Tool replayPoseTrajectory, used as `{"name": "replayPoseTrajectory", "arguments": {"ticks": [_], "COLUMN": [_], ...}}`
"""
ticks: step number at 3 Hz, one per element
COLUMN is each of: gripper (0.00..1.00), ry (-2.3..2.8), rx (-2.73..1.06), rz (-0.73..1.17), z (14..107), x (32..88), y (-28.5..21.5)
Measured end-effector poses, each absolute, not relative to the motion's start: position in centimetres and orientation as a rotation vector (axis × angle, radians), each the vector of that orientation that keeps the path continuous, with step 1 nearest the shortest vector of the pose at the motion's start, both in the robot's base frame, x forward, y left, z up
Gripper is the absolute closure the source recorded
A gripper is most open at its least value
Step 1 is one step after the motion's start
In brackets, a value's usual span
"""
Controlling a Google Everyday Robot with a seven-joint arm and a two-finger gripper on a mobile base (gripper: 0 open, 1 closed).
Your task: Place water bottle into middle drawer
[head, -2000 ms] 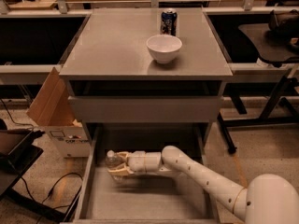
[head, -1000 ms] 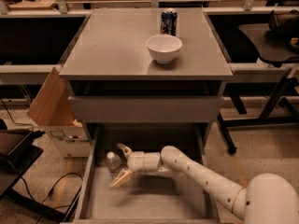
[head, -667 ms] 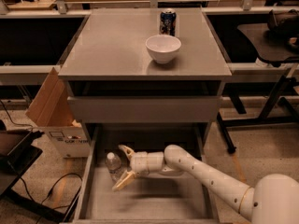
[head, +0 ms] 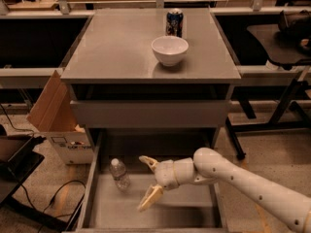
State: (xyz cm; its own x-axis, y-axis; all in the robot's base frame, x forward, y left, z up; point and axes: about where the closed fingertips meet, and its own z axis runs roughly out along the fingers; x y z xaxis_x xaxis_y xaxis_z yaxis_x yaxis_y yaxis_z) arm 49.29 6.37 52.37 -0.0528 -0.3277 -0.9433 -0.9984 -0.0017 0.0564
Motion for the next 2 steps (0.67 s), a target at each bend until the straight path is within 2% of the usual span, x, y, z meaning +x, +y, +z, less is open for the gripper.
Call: {"name": "replayPoseTrajectory", "arguments": {"ticks": [1,2], "gripper": [0.00,0.00], "ry": [1.672,1.803], "rx": [-1.499,-1.527], "rz": [0.977,0.871], "z": [56.7,60.0], "x": [43.2,39.9], "y": [3.6,3.4]}}
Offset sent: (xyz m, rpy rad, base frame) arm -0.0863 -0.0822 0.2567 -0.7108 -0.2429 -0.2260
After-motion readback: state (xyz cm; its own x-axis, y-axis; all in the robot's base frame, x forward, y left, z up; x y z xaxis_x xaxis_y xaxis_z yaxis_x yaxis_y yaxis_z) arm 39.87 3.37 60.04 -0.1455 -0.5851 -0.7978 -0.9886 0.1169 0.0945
